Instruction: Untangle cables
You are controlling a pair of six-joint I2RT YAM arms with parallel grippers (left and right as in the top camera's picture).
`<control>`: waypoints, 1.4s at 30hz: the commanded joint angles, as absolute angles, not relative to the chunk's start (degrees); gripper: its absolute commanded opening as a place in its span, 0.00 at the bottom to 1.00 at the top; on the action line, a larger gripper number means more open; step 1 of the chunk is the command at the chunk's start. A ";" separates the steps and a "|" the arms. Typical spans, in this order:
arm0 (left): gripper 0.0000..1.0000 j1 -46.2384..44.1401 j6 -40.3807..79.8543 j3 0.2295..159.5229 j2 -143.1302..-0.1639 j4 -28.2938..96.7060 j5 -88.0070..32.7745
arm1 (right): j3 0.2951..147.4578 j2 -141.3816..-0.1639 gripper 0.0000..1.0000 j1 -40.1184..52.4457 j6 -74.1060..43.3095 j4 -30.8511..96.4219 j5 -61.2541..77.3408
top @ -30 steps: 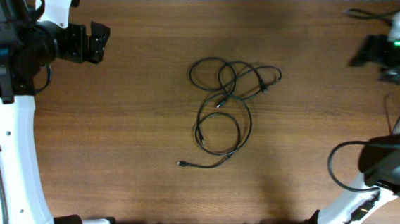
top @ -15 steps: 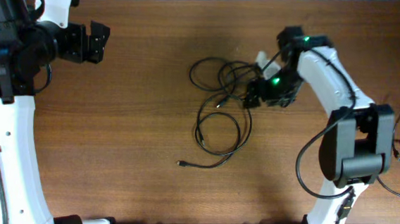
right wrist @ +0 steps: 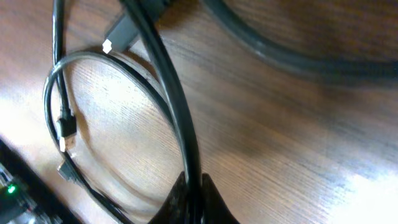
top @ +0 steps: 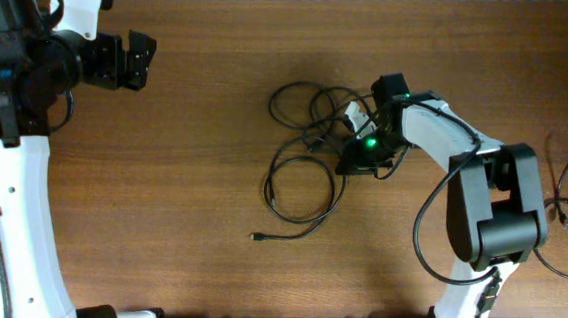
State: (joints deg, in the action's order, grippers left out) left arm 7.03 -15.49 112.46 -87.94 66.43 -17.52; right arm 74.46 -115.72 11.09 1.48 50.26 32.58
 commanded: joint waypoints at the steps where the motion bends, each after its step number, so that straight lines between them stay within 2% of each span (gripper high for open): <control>1: 0.99 7.01 -15.94 113.30 -86.89 66.35 -17.52 | 79.72 -107.42 0.04 11.25 1.74 54.28 34.02; 5: 0.99 7.01 -15.94 113.30 -86.89 66.35 -17.54 | 87.50 -93.34 0.04 11.22 4.23 58.33 33.30; 8: 0.99 7.01 -15.94 113.30 -86.89 66.35 -17.54 | 93.54 -82.98 0.04 11.18 3.99 58.19 24.18; 12: 0.99 7.01 -15.97 113.30 -86.89 66.35 -17.54 | 97.01 -73.67 0.04 11.18 -2.66 54.87 -7.94; 15: 0.99 7.01 -15.97 113.30 -86.89 66.35 -17.54 | 96.99 -72.77 0.04 10.55 -3.14 52.90 -29.50; 17: 0.99 7.01 -15.94 113.30 -86.89 66.35 -17.54 | 96.99 -74.15 0.04 7.40 -3.97 52.80 -35.66; 19: 0.99 7.01 -15.94 113.30 -86.89 66.35 -17.54 | 96.99 -76.09 0.04 1.10 -5.91 52.90 -36.73; 24: 0.99 7.01 -15.94 113.30 -86.89 66.35 -17.54 | 96.99 -81.03 0.04 -17.21 -26.30 57.45 -35.70; 29: 0.99 7.01 -15.94 113.30 -86.89 66.35 -17.54 | 96.97 -86.17 0.04 -27.90 -29.45 63.13 -23.77; 30: 0.99 7.01 -15.94 113.30 -86.89 66.35 -17.54 | 96.97 -87.61 0.06 -29.10 -29.45 63.90 -22.31; 31: 0.99 7.01 -15.94 113.30 -86.89 66.35 -17.54 | 96.97 -89.36 0.21 -29.85 -29.41 64.60 -21.39; 32: 0.99 7.01 -15.94 113.30 -86.89 66.35 -17.54 | 96.97 -90.52 0.29 -30.04 -29.43 65.04 -21.19; 33: 0.99 7.01 -15.94 113.30 -86.89 66.35 -17.54 | 96.97 -91.85 0.43 -30.04 -29.43 65.49 -21.15; 35: 0.99 7.01 -15.94 113.30 -86.89 66.35 -17.54 | 96.97 -94.06 0.64 -30.04 -29.43 66.54 -20.23; 37: 0.99 7.01 -15.94 113.30 -86.89 66.35 -17.54 | 96.97 -95.66 0.71 -30.00 -29.08 67.37 -16.29; 39: 0.99 7.01 -15.97 113.30 -86.89 66.35 -17.54 | 96.97 -96.25 0.71 -29.98 -24.99 67.13 -9.34; 42: 0.99 7.01 -15.94 113.30 -86.89 66.35 -17.54 | 96.92 -97.19 0.71 -29.67 -12.99 66.87 8.45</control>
State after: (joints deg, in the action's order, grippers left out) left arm 7.03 -15.49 112.46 -87.94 66.43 -17.52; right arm 96.33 -95.92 -29.91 -23.38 67.11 -7.42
